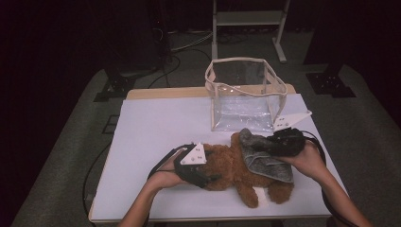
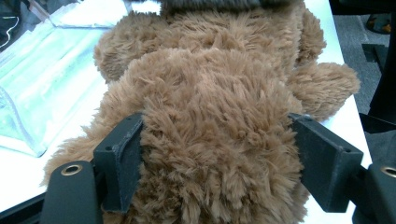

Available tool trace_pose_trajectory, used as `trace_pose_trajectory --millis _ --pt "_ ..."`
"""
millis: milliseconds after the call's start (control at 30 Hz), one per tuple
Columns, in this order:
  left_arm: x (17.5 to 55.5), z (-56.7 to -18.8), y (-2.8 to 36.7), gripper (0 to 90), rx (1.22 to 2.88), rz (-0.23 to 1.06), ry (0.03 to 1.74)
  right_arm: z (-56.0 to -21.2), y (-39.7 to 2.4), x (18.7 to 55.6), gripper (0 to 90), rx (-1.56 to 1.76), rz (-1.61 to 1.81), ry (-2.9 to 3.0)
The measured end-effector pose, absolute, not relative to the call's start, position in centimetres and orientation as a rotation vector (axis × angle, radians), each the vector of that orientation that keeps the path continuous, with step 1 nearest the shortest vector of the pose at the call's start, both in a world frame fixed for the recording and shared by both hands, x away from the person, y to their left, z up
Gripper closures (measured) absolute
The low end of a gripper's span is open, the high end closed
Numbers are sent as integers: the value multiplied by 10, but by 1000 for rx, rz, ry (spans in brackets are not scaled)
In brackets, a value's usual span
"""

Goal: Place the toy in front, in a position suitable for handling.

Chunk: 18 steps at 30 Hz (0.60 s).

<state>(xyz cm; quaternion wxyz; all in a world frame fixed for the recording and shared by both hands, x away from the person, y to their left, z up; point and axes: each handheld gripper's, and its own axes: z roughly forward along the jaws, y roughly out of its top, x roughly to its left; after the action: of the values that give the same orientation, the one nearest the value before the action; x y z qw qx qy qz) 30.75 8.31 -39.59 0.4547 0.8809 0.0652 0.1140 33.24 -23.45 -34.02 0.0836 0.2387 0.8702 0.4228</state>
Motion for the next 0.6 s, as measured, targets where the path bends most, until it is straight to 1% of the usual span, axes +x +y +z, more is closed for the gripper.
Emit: trace_pose_trajectory --millis 333,600 --pt "310 -395 84 236 2173 277 170 -341 -284 323 756 842 1273 2537" --pt "314 -395 84 165 2175 272 210 -350 -311 312 756 913 1286 2515"
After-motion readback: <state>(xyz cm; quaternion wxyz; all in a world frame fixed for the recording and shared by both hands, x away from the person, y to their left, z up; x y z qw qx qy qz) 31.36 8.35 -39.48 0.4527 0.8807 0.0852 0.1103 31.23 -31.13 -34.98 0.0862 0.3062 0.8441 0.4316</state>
